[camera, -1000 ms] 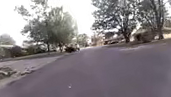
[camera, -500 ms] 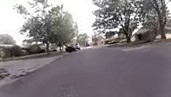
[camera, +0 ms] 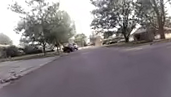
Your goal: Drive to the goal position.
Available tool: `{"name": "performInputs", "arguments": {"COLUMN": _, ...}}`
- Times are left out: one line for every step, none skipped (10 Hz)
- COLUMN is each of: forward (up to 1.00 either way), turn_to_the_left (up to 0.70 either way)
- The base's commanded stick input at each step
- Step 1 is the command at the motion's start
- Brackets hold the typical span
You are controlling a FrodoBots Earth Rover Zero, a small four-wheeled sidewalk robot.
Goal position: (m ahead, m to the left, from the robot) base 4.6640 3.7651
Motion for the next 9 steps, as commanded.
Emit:
{"name": "performInputs", "arguments": {"forward": 0.85, "turn_to_the_left": 0.0}}
{"name": "performInputs", "arguments": {"forward": 0.85, "turn_to_the_left": 0.0}}
{"name": "performInputs", "arguments": {"forward": 0.85, "turn_to_the_left": 0.0}}
{"name": "performInputs", "arguments": {"forward": 0.85, "turn_to_the_left": 0.0}}
{"name": "performInputs", "arguments": {"forward": 0.85, "turn_to_the_left": 0.0}}
{"name": "performInputs", "arguments": {"forward": 0.85, "turn_to_the_left": 0.0}}
{"name": "performInputs", "arguments": {"forward": 0.85, "turn_to_the_left": 0.0}}
{"name": "performInputs", "arguments": {"forward": 0.85, "turn_to_the_left": 0.0}}
{"name": "performInputs", "arguments": {"forward": 0.85, "turn_to_the_left": 0.0}}
